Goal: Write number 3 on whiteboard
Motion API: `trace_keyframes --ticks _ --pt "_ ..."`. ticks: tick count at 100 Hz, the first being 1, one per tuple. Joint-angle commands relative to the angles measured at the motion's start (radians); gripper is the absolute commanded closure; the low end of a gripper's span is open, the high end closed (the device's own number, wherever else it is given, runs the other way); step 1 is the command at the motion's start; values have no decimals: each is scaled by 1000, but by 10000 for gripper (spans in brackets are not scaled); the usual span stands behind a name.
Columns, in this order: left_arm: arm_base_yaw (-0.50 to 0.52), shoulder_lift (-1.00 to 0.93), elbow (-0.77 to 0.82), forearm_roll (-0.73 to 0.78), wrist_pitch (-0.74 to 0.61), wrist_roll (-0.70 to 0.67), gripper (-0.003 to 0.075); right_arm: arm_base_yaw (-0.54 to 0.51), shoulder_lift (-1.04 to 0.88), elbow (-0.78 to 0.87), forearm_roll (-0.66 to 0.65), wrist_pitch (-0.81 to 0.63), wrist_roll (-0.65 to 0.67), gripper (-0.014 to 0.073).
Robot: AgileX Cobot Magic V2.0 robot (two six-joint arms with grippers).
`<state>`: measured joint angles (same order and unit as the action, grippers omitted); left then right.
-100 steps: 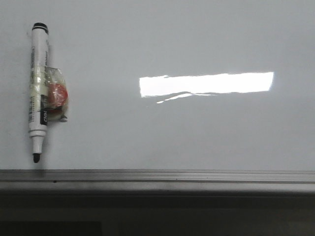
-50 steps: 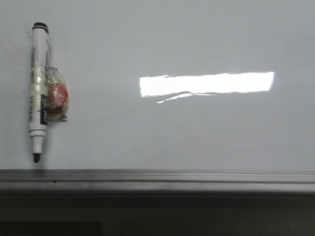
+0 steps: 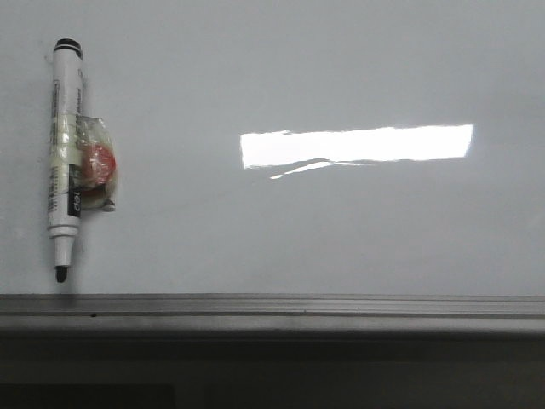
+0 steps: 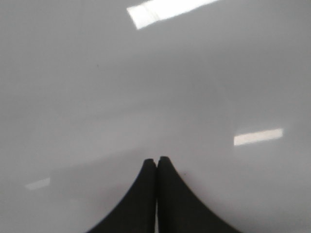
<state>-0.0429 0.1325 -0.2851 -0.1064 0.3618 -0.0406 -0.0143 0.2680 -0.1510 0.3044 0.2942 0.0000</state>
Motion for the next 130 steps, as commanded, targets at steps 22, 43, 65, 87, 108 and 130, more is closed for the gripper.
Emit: trace_keyframes --ticks 22,43,65,87,108,130 --pt "2 47 -32 -40 -131 25 353 -5 27 -37 18 16 0 658" --pt "-22 91 24 -31 -311 63 328 -5 27 -52 18 -25 0 658" --pt "-251 190 22 -29 -406 115 328 -5 27 -81 33 -30 0 658" --pt "-592 351 22 -29 -491 113 328 -5 27 -85 33 -30 0 658" --pt "-808 503 22 -180 -568 103 328 -5 27 -85 33 -43 0 658" --pt "-832 648 22 -275 -617 103 328 -5 27 -85 33 -51 0 658"
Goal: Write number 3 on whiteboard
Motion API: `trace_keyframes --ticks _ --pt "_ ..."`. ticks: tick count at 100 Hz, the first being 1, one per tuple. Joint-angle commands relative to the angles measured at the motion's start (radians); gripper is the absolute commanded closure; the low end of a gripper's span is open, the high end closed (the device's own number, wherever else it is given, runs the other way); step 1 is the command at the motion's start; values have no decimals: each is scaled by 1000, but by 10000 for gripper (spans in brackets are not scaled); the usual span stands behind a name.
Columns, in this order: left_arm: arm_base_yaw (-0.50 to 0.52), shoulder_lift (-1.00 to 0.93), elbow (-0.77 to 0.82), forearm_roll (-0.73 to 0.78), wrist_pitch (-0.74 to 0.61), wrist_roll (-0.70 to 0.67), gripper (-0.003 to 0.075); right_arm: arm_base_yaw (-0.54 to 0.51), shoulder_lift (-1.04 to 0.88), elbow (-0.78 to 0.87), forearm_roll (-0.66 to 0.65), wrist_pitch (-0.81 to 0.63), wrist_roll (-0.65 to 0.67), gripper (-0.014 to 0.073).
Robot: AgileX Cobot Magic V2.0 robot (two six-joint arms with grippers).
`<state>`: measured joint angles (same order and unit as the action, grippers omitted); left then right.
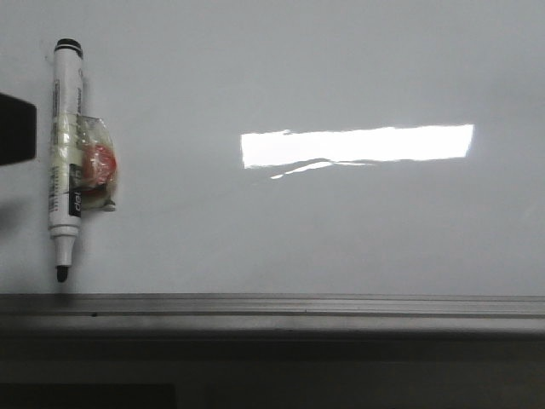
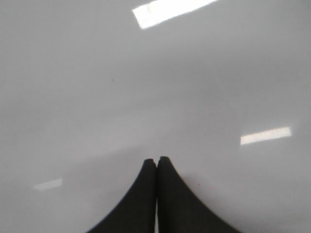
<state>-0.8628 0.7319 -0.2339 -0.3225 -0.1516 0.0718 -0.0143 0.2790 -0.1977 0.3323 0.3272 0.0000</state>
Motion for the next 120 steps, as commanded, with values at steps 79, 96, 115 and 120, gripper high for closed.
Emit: trace_keyframes --ticks 79,96,115,120 --pt "-32 300 -29 -159 -169 -43 741 25 16 -55 5 -58 -26 658" --pt "-32 256 -29 31 -169 -43 741 153 36 -131 5 37 -161 648" --pt "-32 221 -29 256 -171 -36 741 378 135 -213 5 63 -253 439" --pt "-32 221 -29 305 -176 -36 741 445 180 -229 5 63 -258 357"
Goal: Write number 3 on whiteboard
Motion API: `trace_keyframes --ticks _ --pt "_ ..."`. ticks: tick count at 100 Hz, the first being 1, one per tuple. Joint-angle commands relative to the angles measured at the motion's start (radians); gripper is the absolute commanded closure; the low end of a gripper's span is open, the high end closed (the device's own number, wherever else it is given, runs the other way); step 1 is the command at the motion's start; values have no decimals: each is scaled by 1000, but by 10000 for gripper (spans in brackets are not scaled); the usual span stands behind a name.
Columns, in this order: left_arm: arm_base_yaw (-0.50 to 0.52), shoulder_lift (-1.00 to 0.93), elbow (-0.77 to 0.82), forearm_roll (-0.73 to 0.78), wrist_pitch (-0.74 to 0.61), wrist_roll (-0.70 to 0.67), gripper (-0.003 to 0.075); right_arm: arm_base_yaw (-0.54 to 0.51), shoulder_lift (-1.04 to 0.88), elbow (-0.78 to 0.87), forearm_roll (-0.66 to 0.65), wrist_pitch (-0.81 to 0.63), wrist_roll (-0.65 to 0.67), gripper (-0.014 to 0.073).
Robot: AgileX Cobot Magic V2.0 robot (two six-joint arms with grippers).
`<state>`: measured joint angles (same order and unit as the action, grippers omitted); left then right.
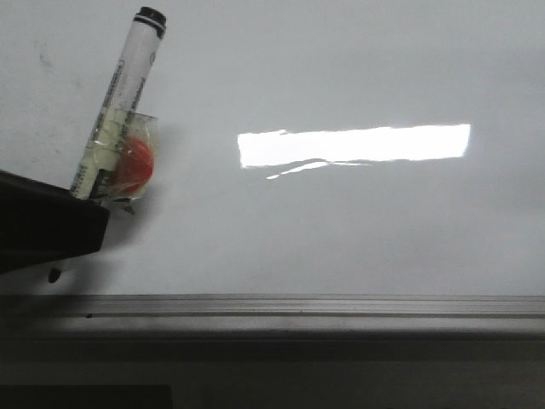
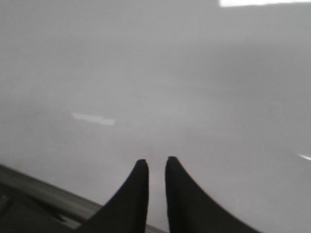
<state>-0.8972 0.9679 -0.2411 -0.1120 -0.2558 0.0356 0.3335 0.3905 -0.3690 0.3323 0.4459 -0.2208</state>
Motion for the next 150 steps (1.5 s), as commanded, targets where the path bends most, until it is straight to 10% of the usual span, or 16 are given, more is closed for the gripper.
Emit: trace_keyframes --ticks 1,47,111,121,133,150 --pt "2 -15 -22 112 -72 0 741 106 69 -60 5 -55 -39 335" --pt "2 -11 -22 501 -185 14 741 592 427 -232 -8 -265 -121 242" --pt "2 13 -22 525 -182 31 741 677 706 -391 -8 -356 -121 246" --pt "2 13 -22 525 -186 31 740 677 717 -391 -8 -338 -121 349" --pt "2 13 -22 525 -186 31 720 675 727 -391 -8 -305 -121 664" --pt "2 13 -22 497 -194 31 473 675 731 -391 -8 -302 -121 659"
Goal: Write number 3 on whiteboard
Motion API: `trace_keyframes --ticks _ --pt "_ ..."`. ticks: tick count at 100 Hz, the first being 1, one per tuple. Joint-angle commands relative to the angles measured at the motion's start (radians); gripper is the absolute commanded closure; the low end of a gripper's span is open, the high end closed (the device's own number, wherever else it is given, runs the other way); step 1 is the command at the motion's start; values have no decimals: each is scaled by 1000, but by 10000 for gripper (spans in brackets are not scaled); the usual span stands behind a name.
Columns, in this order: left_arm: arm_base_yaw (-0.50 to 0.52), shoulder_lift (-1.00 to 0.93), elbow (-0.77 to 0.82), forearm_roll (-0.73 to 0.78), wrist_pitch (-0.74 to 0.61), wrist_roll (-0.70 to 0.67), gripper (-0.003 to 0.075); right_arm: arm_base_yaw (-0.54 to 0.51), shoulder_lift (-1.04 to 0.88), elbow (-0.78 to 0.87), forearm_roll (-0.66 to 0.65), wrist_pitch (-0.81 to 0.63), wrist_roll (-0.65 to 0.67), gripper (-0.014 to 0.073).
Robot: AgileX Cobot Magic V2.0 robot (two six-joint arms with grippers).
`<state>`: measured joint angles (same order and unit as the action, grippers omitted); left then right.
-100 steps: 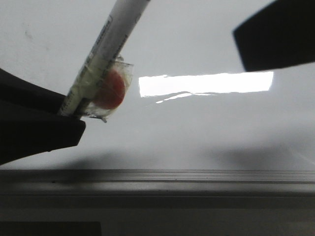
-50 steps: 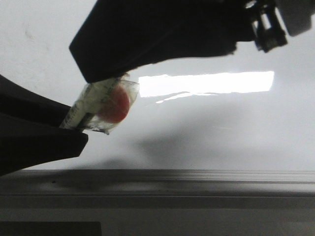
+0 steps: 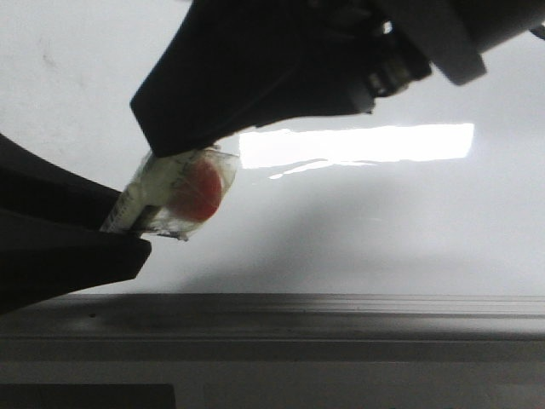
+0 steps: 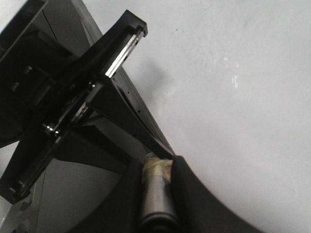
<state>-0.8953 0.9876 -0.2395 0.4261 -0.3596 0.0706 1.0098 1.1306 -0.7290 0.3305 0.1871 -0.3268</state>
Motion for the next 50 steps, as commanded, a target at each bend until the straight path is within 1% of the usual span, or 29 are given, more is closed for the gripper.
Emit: trace_keyframes --ticks 1,2,4,8,13,24,31,38,50 --pt "1 -9 -24 -50 -90 -4 449 -2 -9 -31 -6 -43 -15 659" --pt "1 -9 -24 -54 -90 -4 449 -2 -9 -31 -6 -43 -15 659" --pt "1 -11 -24 -72 -88 -4 403 -2 -9 -35 -6 -43 -15 659" --pt "1 -20 -24 -111 -82 -4 351 -2 -9 -43 -6 -37 -15 659" --pt "1 -35 -24 -137 -69 -4 320 -2 -11 -59 -6 -30 -15 659" --pt "1 -97 -24 -137 -52 -4 318 -14 -13 -110 -6 -19 -15 659" --pt "1 -150 -24 -137 -33 -4 318 -40 -11 -167 -6 44 -15 659" --pt "2 -212 -24 -153 14 -4 318 -84 -9 -233 -6 128 -15 659" --pt "16 -302 -24 -178 126 -4 318 -150 -9 -313 -6 183 -15 659"
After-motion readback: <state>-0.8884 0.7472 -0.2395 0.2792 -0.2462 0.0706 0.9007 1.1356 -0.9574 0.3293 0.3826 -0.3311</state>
